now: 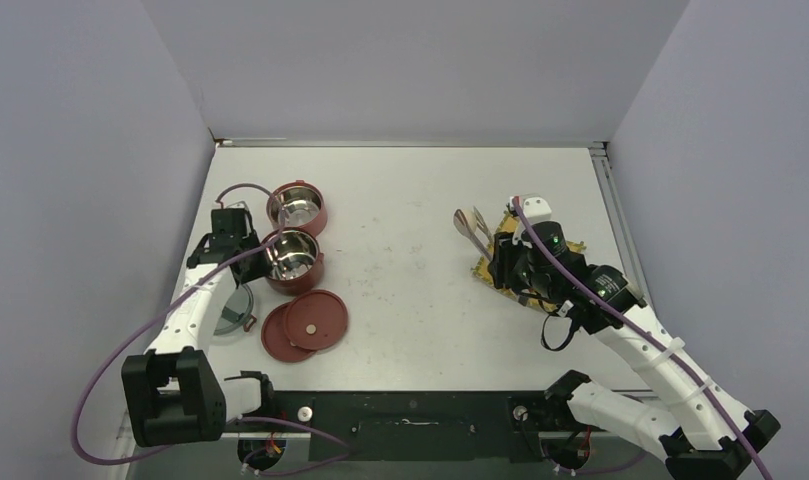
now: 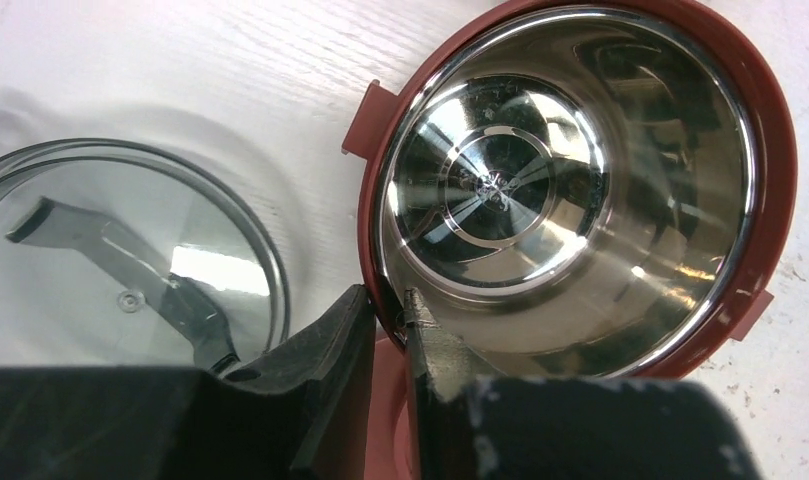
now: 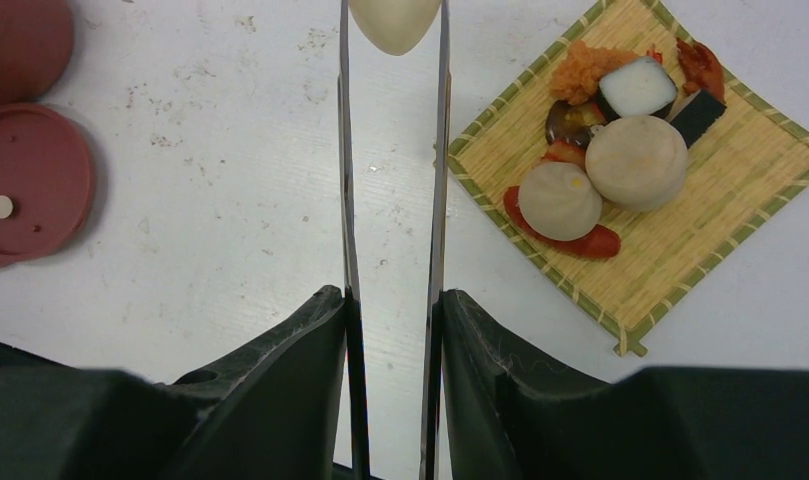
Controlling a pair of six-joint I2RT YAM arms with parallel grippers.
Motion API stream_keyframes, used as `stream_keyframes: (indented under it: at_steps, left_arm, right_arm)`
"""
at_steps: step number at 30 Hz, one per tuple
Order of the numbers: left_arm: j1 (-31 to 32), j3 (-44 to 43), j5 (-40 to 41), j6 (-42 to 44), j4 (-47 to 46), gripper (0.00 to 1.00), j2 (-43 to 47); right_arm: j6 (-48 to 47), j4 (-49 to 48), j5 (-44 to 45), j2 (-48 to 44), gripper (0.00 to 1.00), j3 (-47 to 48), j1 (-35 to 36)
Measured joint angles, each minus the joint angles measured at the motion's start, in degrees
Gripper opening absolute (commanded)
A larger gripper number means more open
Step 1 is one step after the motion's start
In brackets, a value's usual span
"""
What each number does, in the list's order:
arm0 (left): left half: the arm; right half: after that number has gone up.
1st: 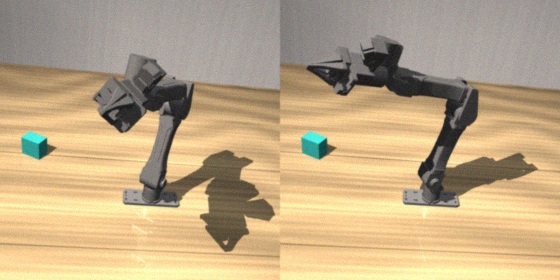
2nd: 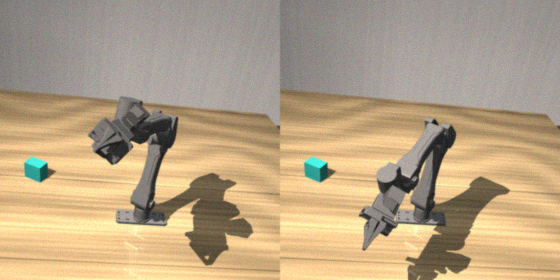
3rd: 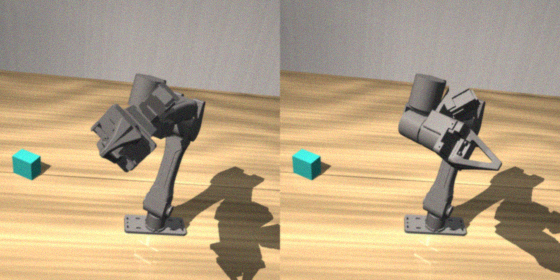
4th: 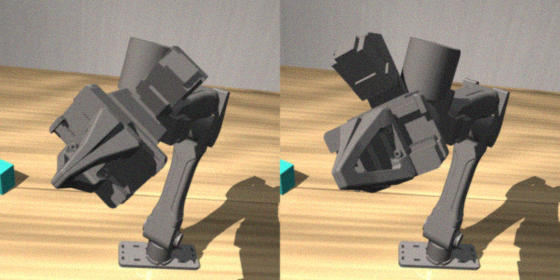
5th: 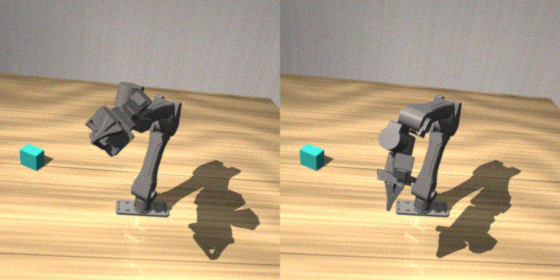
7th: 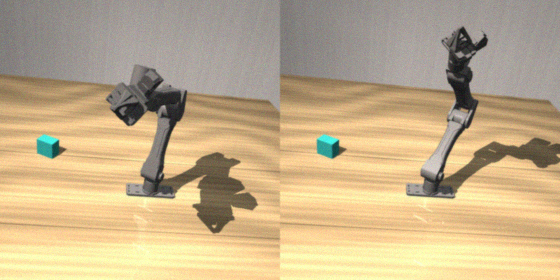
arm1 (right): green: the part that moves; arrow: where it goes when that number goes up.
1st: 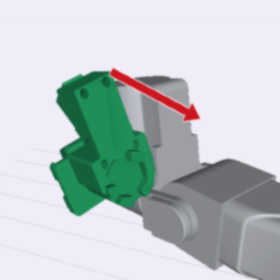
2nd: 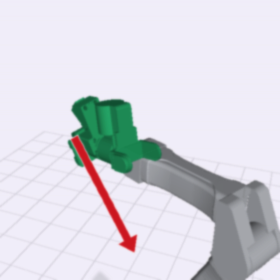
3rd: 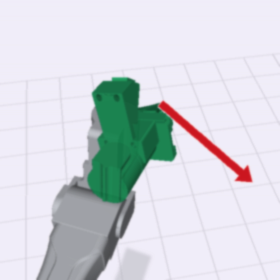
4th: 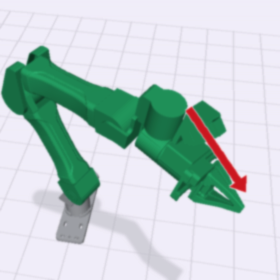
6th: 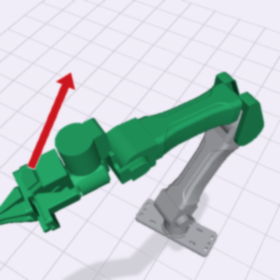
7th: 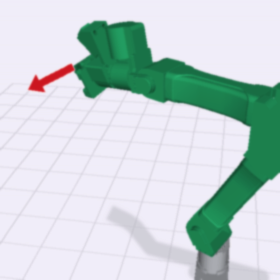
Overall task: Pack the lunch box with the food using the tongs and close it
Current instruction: Move the packing box to the center of the board.
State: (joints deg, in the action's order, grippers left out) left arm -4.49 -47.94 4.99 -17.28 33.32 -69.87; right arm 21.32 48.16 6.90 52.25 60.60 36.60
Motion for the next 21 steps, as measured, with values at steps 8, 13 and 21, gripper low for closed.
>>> stream_keyframes:
  at_steps: [8,13,21]
  left_arm:
    - [7.19,-0.5,-1.11,0.52,-0.72,0.12,-0.92]
    - [9.73,-0.76,-3.93,0.5,-1.46,0.12,-1.75]
    - [10.14,-1.31,-10.51,-0.55,-2.75,0.31,-3.58]
  right_arm:
    - [-0.02,-4.72,-4.44,0.11,0.08,-1.62,1.46]
    - [0.61,-9.22,-5.2,1.38,0.09,-1.7,5.05]
    - [1.88,-17.05,-4.79,7.41,0.09,-1.86,14.12]
